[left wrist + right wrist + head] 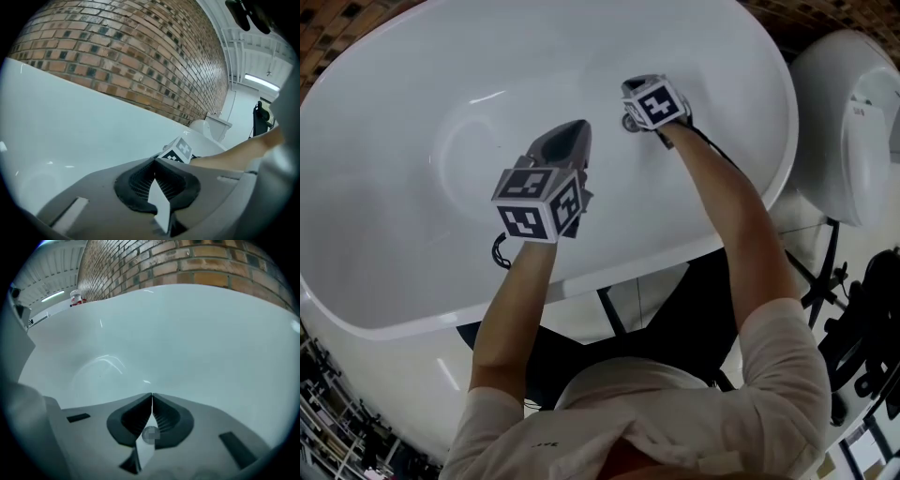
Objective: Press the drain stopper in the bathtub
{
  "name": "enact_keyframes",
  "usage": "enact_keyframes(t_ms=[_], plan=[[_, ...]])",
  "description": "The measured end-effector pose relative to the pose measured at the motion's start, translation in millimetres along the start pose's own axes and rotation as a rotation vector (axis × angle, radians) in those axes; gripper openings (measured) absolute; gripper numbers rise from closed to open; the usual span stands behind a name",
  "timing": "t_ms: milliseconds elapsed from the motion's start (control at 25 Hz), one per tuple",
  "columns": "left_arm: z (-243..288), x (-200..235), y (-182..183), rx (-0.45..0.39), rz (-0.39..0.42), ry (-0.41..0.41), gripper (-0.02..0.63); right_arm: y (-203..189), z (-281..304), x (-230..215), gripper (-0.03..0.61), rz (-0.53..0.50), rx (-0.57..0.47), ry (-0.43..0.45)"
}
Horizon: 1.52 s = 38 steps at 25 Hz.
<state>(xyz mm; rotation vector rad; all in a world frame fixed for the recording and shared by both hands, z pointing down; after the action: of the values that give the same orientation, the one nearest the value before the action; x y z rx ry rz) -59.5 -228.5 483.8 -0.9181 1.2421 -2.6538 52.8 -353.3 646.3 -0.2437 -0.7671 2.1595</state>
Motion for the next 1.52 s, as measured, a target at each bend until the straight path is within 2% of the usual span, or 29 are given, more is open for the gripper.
enact_keyframes(t_ms=[320,440,560,760,920,1080,1240,1440,1520], plan=[[4,3,-18,0.051,-0.073,0.005,0.005,-58,61,4,0.000,0.006,0.099,0.022],[10,-8,-22,0.079,-0.069,-0.029,0.005,-80,77,4,0.000,0.024,0.148,0.046],[10,-9,-22,0.096,-0.077,-0.027,0.005,-94,95,9,0.000,0.049,0.181,0.063],[7,-7,-19,0.099,-0.159,-0.042,0.005,-117,116,27,0.000,0.089,0.263,0.124],[7,-15,-20,0.106,-0.174,-0.071,0.005,-138,121,36,0.000,0.046,0.342,0.149],[6,-22,-20,0.112,-0.186,-0.098,0.005,-137,122,32,0.000,0.052,0.331,0.155],[5,-24,-20,0.114,-0.192,-0.110,0.005,-144,121,40,0.006,0.078,0.393,0.180],[5,-29,-22,0.121,-0.205,-0.135,0.005,-139,127,36,0.006,-0.047,0.443,0.135],[5,-32,-21,0.119,-0.212,-0.145,0.005,-138,128,36,0.006,-0.039,0.465,0.139]])
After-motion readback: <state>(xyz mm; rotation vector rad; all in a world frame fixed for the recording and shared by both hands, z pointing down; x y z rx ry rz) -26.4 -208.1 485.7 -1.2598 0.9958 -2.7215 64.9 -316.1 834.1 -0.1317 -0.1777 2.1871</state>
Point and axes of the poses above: the fingertips, and each gripper's own axes: z forward along the fingers, x to its left, y out of its top, the point moved 3 cm from there along -z, backward along the fingers, and after that the axes turned 9 degrees about -z, right-handed, at the moved point
